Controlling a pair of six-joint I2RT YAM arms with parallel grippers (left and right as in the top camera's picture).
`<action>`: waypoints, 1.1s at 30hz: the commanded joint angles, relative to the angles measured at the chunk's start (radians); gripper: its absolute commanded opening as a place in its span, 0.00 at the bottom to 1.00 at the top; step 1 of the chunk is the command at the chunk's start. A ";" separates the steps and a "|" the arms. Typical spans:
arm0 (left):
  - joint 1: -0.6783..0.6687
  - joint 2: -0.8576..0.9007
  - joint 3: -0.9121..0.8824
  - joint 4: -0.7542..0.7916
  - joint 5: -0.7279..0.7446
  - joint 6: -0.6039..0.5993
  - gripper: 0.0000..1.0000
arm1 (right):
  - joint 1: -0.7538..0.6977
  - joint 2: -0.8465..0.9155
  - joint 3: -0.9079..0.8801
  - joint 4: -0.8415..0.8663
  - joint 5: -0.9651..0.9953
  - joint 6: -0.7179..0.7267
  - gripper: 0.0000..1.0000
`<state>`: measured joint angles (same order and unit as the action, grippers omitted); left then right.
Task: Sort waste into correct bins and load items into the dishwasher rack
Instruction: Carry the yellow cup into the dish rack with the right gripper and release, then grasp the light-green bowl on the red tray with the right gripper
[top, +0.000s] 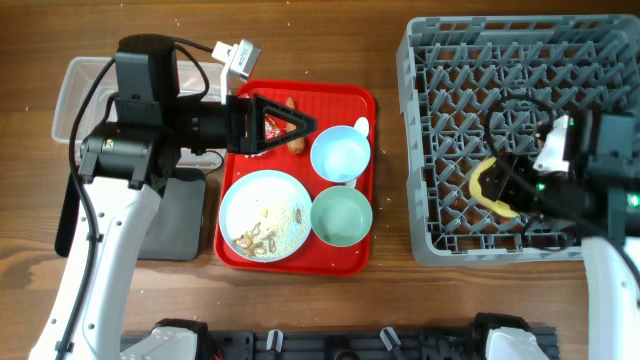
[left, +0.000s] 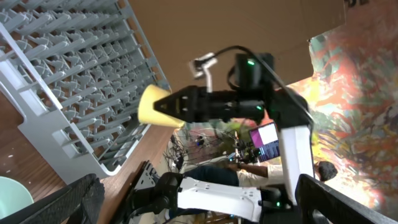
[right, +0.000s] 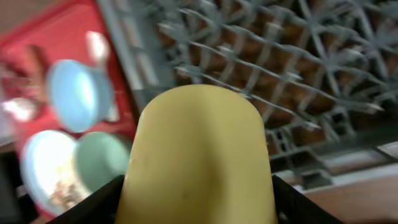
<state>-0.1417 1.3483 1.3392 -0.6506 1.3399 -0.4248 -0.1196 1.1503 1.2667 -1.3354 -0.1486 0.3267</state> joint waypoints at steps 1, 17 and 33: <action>0.005 -0.009 0.009 -0.002 0.019 -0.002 1.00 | -0.003 0.125 0.003 -0.034 0.093 0.021 0.57; 0.005 -0.009 0.008 -0.076 -0.007 0.055 1.00 | -0.002 0.384 0.080 0.032 0.008 -0.074 0.86; 0.060 -0.015 0.009 -0.519 -1.089 0.021 1.00 | 0.706 0.534 -0.045 0.267 -0.047 0.146 0.59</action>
<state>-0.1463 1.3483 1.3418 -1.1271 0.4271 -0.3992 0.5610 1.5776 1.2297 -1.0855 -0.2497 0.4381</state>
